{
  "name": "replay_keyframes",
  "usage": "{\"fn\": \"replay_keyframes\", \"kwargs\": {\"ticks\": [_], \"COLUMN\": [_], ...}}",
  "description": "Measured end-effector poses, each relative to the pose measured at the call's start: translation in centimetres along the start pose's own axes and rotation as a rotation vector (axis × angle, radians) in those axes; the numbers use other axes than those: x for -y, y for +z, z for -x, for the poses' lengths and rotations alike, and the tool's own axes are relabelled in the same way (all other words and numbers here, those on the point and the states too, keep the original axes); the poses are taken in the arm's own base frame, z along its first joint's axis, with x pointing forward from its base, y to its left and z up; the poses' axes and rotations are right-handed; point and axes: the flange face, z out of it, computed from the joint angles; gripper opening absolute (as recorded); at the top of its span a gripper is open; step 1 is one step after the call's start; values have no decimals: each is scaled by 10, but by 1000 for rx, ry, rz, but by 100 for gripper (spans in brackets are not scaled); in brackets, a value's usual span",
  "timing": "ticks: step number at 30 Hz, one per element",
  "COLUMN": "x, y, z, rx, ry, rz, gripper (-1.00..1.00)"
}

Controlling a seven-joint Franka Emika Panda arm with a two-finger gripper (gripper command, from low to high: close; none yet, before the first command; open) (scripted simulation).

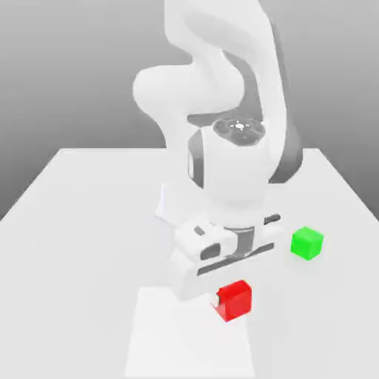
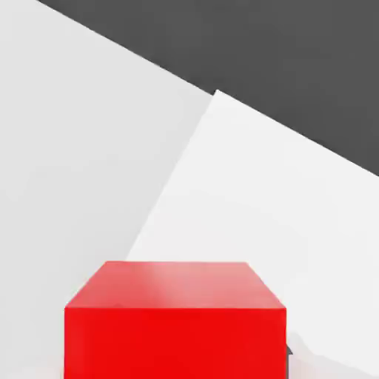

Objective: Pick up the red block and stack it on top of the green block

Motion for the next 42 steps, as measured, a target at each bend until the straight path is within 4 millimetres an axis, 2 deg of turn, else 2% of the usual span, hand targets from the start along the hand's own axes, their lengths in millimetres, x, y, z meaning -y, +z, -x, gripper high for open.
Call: {"fn": "replay_keyframes", "kwargs": {"ticks": [4,10,14,19,22,42], "x": [49,85,99,100,99,96], "y": [-12,-24,-29,-30,-26,20], "z": [56,134,191,255,262,257], "rx": [16,29,24,-3,-23,-54], "ry": [26,124,170,230,242,244], "rz": [-19,-22,-11,8,14,40], "gripper": [-100,-100,-100,-100,-100,-100]}}
